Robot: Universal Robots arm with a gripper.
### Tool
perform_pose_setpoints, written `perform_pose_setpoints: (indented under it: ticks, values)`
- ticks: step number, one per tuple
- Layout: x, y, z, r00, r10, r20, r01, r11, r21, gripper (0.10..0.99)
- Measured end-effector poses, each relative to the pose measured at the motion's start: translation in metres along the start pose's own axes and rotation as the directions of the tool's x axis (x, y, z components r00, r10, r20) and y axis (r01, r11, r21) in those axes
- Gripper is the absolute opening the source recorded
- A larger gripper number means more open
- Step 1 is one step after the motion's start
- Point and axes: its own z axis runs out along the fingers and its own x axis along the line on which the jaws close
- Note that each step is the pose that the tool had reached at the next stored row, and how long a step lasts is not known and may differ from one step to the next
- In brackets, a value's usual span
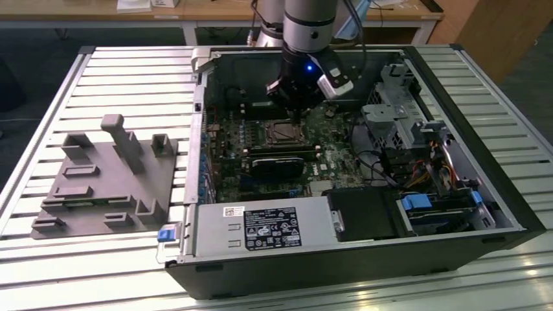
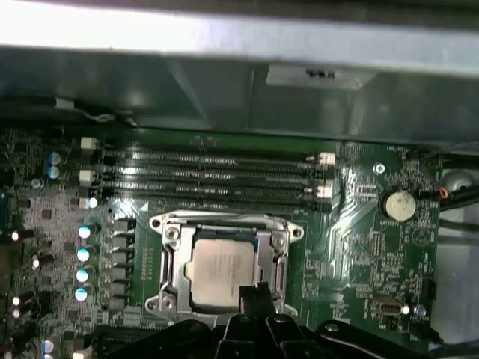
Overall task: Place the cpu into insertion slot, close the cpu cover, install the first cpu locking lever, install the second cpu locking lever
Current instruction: 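Install the second cpu locking lever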
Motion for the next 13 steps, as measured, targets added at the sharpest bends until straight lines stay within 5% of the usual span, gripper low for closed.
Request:
perform_pose_setpoints:
  ticks: [13]
  values:
    - [0.0007, -0.0153, 0.0, 1.0, 0.0, -0.0003, 0.0, 1.0, 0.0, 0.106]
